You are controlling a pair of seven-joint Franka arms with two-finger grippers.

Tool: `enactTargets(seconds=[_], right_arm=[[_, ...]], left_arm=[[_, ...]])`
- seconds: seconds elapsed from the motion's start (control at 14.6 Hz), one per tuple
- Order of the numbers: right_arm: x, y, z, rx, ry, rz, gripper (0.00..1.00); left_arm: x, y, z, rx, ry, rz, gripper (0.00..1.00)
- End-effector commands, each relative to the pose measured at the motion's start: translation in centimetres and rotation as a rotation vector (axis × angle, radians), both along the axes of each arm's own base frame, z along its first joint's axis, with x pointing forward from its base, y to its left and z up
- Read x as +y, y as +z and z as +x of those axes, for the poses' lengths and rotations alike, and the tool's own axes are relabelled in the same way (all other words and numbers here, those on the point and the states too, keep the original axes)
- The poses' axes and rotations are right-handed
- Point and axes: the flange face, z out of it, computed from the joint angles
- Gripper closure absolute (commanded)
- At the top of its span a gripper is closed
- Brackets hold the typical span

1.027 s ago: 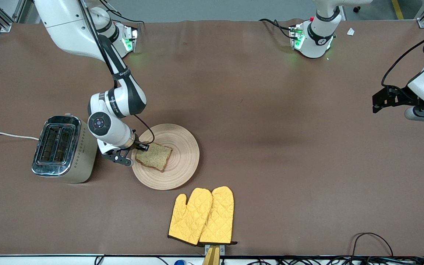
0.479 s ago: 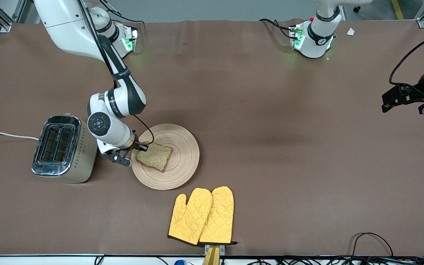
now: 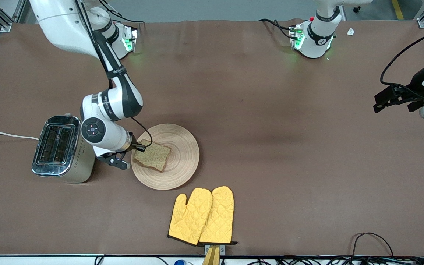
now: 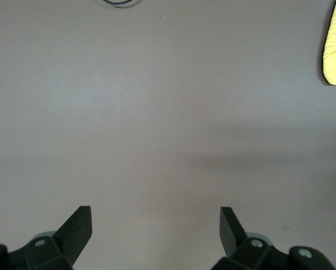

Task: Move plate and put bread in toaster
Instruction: 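Grasp the bread slice with the right gripper and lift it, then carry the bread upright over the toaster slot with the right gripper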

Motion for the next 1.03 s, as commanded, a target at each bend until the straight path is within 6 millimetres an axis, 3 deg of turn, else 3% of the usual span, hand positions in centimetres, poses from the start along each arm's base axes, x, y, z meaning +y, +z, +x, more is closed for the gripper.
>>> enactTargets(seconds=[0.0, 0.55, 0.75, 0.96], right_arm=[[0.1, 5.5, 1.0, 0.017, -0.008, 0.004, 1.00], [-0.9, 14.5, 1.3, 0.056, 0.128, -0.338, 1.00], [-1.7, 16.1, 0.5, 0.095, 0.245, -0.480, 1.00], [-3.9, 17.6, 0.2, 0.156, 0.372, -0.614, 1.00]], left_arm=[[0.2, 0.7, -0.4, 0.006, 0.009, -0.012, 0.00], [0.3, 0.6, -0.3, 0.006, 0.009, -0.009, 0.00], [0.4, 0.7, -0.3, 0.004, 0.011, -0.005, 0.00], [0.2, 0.7, -0.3, 0.004, 0.011, -0.006, 0.00]])
